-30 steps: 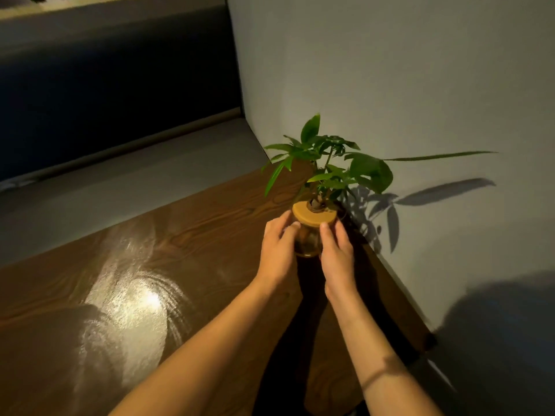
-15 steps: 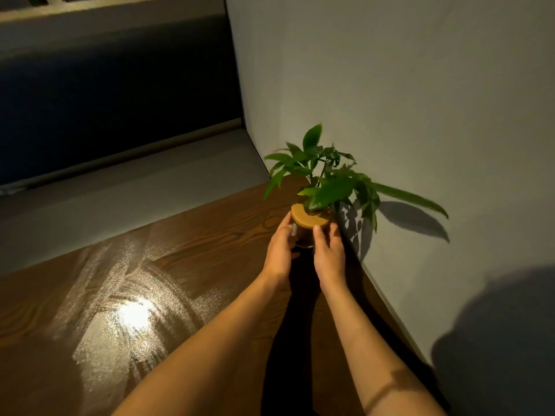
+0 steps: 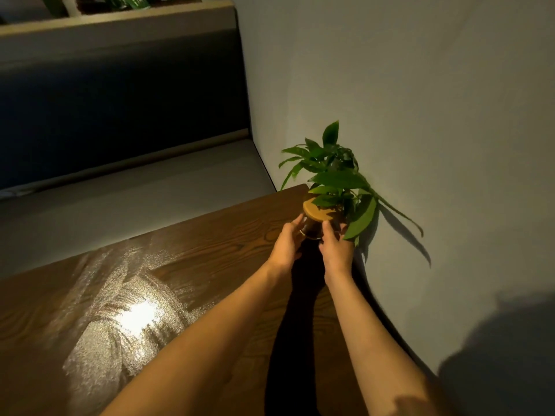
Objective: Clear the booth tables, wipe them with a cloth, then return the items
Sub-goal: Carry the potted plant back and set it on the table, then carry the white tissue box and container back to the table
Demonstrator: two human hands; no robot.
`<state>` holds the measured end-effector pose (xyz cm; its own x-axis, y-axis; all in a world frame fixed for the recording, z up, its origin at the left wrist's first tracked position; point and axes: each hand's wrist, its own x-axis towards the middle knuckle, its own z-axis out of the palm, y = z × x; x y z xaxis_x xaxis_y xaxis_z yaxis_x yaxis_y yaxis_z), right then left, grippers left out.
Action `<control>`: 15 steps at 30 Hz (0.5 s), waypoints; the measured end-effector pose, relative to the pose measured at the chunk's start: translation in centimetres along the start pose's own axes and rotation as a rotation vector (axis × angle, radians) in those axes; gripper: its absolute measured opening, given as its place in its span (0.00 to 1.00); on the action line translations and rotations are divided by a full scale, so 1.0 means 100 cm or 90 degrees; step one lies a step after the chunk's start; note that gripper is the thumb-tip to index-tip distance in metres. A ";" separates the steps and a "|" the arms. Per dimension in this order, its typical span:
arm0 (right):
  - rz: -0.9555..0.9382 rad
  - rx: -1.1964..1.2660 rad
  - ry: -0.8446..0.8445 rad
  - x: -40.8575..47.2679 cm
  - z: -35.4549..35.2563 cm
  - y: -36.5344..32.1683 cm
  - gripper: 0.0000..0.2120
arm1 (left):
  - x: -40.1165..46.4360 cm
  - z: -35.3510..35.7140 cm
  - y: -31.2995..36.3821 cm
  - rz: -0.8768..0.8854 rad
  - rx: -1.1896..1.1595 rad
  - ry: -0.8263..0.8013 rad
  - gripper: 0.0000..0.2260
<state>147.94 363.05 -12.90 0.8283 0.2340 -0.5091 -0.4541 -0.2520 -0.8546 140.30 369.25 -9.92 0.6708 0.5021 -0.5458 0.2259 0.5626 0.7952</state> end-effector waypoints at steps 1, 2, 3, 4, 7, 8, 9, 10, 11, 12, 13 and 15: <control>0.011 0.004 -0.004 -0.003 -0.001 0.001 0.26 | -0.004 -0.002 -0.001 -0.003 0.005 -0.012 0.21; 0.013 0.007 -0.008 -0.008 -0.002 0.002 0.26 | -0.008 -0.004 -0.002 0.003 0.013 -0.016 0.20; 0.017 0.006 -0.015 -0.018 -0.003 0.002 0.26 | -0.014 -0.005 -0.003 0.015 0.017 -0.014 0.19; 0.011 0.004 -0.022 -0.026 -0.004 0.002 0.26 | -0.021 -0.007 -0.001 0.029 0.015 -0.007 0.18; -0.009 -0.004 -0.050 -0.061 -0.003 -0.005 0.22 | -0.044 -0.016 0.009 0.061 0.018 0.050 0.17; -0.016 -0.004 -0.061 -0.077 -0.002 -0.007 0.21 | -0.058 -0.022 0.013 0.071 0.029 0.077 0.18; -0.029 -0.003 -0.072 -0.093 0.001 -0.014 0.20 | -0.069 -0.028 0.018 0.085 0.043 0.099 0.19; -0.046 -0.003 -0.085 -0.111 0.004 -0.019 0.19 | -0.081 -0.037 0.021 0.101 0.055 0.113 0.20; -0.060 0.000 -0.093 -0.127 0.007 -0.024 0.19 | -0.092 -0.045 0.024 0.114 0.064 0.119 0.21; -0.075 0.005 -0.104 -0.145 0.011 -0.029 0.18 | -0.105 -0.054 0.028 0.124 0.067 0.123 0.21; -0.088 0.006 -0.125 -0.169 0.019 -0.035 0.18 | -0.127 -0.065 0.035 0.136 0.062 0.129 0.21; -0.111 0.012 -0.158 -0.208 0.030 -0.042 0.18 | -0.159 -0.083 0.046 0.155 0.040 0.138 0.20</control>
<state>131.59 362.06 0.97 0.7900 0.4947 -0.3623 -0.3201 -0.1712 -0.9318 124.77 369.33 0.21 0.5466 0.7484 -0.3756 0.1248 0.3708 0.9203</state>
